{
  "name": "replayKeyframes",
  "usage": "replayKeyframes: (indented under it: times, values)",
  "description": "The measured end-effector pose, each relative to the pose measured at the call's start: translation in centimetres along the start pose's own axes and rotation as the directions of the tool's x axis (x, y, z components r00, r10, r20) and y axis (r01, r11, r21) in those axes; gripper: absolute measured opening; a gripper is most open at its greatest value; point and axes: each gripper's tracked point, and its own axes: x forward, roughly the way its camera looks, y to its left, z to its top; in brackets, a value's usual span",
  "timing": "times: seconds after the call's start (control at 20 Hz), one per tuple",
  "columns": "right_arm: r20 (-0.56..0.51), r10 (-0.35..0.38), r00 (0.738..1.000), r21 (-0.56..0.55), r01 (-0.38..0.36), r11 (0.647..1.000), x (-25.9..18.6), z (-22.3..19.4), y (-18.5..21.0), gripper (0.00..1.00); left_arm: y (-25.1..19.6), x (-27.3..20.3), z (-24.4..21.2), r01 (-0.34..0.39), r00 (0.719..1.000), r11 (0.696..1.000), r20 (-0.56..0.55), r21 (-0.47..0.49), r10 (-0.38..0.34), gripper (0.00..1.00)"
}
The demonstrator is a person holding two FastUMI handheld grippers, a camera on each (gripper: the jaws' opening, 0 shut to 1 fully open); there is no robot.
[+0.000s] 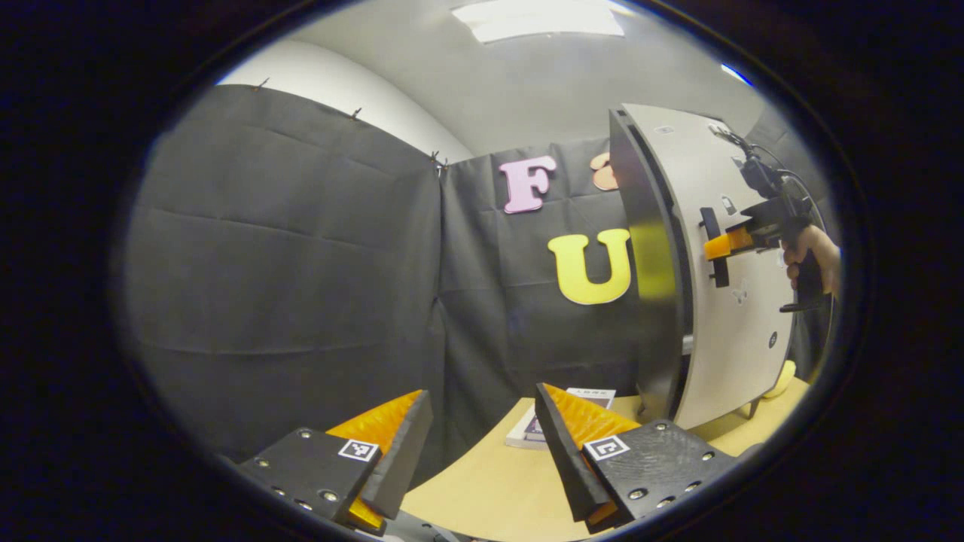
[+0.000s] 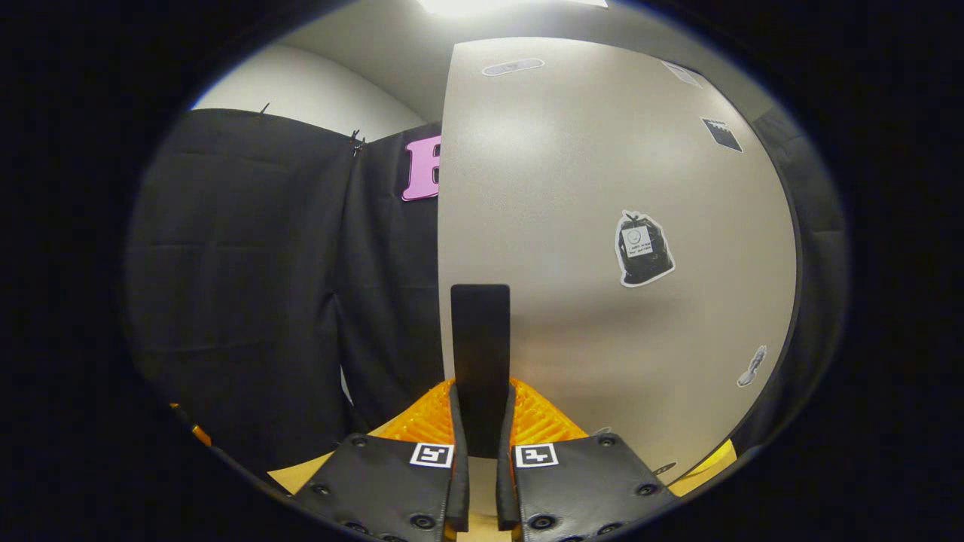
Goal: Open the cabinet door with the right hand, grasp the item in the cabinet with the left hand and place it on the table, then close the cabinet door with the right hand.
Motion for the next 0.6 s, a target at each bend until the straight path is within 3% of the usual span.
replayKeyframes:
  times: [0.4, 0.45, 0.6]
  values:
    - [-0.023, 0.130, 0.991, -0.006, -0.130, 0.992, -3.6, 0.2, 0.3, 0.16, -6.4, 0.7, 1.8, 0.120, 0.992, 0.993, 0.038, 0.000, -0.120, 0.83]
    - [-0.023, 0.146, 0.989, -0.001, -0.146, 0.989, -4.3, 0.2, 0.4, 0.08, -7.1, 0.8, 2.1, 0.130, 0.991, 0.992, 0.044, 0.004, -0.130, 0.83]
    - [-0.024, 0.177, 0.984, 0.013, -0.177, 0.984, -5.1, 0.4, 0.4, 0.08, -9.1, 0.6, 2.3, 0.154, 0.987, 0.988, 0.052, 0.011, -0.155, 0.83]
